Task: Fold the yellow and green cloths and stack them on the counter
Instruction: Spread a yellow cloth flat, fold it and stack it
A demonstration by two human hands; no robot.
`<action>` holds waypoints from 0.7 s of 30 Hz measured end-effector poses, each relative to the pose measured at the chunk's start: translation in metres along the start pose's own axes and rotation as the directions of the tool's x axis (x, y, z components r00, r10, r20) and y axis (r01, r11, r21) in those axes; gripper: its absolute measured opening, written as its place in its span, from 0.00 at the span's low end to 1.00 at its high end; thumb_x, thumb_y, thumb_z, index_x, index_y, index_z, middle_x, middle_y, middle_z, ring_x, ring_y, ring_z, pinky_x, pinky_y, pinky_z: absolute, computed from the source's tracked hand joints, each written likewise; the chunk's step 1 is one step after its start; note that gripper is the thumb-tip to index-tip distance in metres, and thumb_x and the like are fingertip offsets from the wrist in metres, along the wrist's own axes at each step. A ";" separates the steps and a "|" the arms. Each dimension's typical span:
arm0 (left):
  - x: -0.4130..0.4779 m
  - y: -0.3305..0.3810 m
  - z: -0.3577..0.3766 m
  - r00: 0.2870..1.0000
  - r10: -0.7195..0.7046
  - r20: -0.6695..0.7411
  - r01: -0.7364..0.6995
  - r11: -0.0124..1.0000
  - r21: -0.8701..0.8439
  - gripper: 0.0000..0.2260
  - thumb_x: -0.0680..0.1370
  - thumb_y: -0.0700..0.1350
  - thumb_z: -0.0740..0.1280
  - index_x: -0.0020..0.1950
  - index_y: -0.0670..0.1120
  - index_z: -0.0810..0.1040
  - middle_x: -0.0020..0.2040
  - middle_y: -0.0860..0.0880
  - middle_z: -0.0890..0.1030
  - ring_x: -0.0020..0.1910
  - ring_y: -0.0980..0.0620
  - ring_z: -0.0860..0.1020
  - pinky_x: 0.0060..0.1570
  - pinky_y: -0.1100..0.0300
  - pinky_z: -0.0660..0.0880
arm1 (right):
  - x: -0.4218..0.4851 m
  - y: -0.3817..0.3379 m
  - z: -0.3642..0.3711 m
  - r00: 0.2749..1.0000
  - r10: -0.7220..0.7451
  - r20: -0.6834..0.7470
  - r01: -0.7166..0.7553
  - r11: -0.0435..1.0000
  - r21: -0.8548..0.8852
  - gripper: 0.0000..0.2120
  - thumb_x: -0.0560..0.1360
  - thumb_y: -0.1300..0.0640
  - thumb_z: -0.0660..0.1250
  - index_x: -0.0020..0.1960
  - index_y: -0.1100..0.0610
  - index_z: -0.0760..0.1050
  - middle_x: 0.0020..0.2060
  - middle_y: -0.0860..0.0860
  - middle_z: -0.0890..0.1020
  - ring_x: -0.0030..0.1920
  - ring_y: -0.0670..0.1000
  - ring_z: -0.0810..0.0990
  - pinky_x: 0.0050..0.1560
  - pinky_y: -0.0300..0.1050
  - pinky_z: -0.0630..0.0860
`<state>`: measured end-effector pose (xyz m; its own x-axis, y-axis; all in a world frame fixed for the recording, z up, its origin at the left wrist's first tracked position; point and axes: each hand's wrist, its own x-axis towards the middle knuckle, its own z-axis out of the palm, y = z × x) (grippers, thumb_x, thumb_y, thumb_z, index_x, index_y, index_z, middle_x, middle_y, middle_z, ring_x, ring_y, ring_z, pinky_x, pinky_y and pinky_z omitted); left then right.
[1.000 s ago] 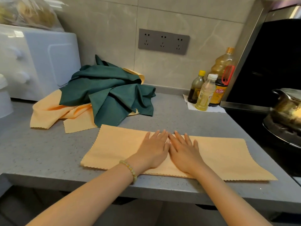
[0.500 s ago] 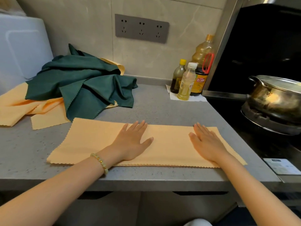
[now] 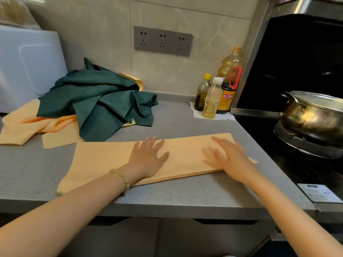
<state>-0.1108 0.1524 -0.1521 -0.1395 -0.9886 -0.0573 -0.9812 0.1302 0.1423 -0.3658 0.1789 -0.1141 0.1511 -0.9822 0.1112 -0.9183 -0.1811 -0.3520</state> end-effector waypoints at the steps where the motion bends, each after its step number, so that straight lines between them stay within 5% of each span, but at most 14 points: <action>1: 0.003 0.001 0.000 0.999 -0.043 0.011 0.043 0.999 -0.002 0.28 0.81 0.63 0.43 0.79 0.55 0.45 0.79 0.51 0.44 0.78 0.48 0.43 0.75 0.46 0.41 | -0.011 -0.019 0.004 0.996 -0.084 0.029 0.082 0.994 0.068 0.22 0.81 0.44 0.50 0.74 0.44 0.59 0.72 0.42 0.61 0.75 0.43 0.49 0.72 0.41 0.37; 4: 0.010 0.001 -0.006 0.985 -0.166 0.051 0.165 0.986 0.019 0.28 0.81 0.62 0.41 0.79 0.52 0.44 0.79 0.49 0.43 0.78 0.46 0.43 0.74 0.44 0.41 | -0.032 -0.054 0.024 0.933 -0.329 0.149 0.327 0.944 0.035 0.20 0.81 0.43 0.47 0.72 0.42 0.61 0.71 0.37 0.63 0.74 0.39 0.51 0.73 0.41 0.34; 8: 0.009 -0.007 -0.019 0.971 -0.221 0.092 0.213 0.973 0.091 0.30 0.81 0.62 0.39 0.79 0.50 0.44 0.79 0.47 0.41 0.77 0.42 0.40 0.73 0.43 0.39 | -0.023 -0.047 0.033 0.928 -0.297 0.222 0.316 0.947 -0.054 0.21 0.82 0.44 0.42 0.73 0.40 0.60 0.74 0.39 0.58 0.75 0.40 0.46 0.74 0.49 0.33; 16: 0.002 -0.026 -0.037 0.987 0.038 0.158 -0.039 0.999 0.004 0.25 0.83 0.57 0.43 0.78 0.49 0.53 0.79 0.50 0.45 0.77 0.45 0.41 0.75 0.48 0.39 | 0.032 0.006 0.032 0.987 -0.064 0.147 0.091 0.978 -0.187 0.21 0.83 0.46 0.41 0.74 0.37 0.54 0.77 0.45 0.51 0.76 0.48 0.43 0.73 0.51 0.36; 21: -0.011 -0.039 -0.026 0.980 0.179 0.090 -0.162 0.971 -0.176 0.25 0.83 0.56 0.48 0.79 0.50 0.51 0.79 0.53 0.48 0.78 0.50 0.43 0.75 0.54 0.40 | 0.037 0.016 0.026 0.976 -0.141 0.165 0.169 0.970 -0.175 0.21 0.83 0.48 0.47 0.75 0.38 0.51 0.77 0.46 0.52 0.76 0.49 0.46 0.74 0.48 0.45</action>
<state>-0.0677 0.1564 -0.1314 -0.3247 -0.9382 -0.1197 -0.9069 0.2729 0.3211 -0.3655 0.1384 -0.1395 0.3372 -0.9414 0.0044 -0.9291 -0.3335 -0.1601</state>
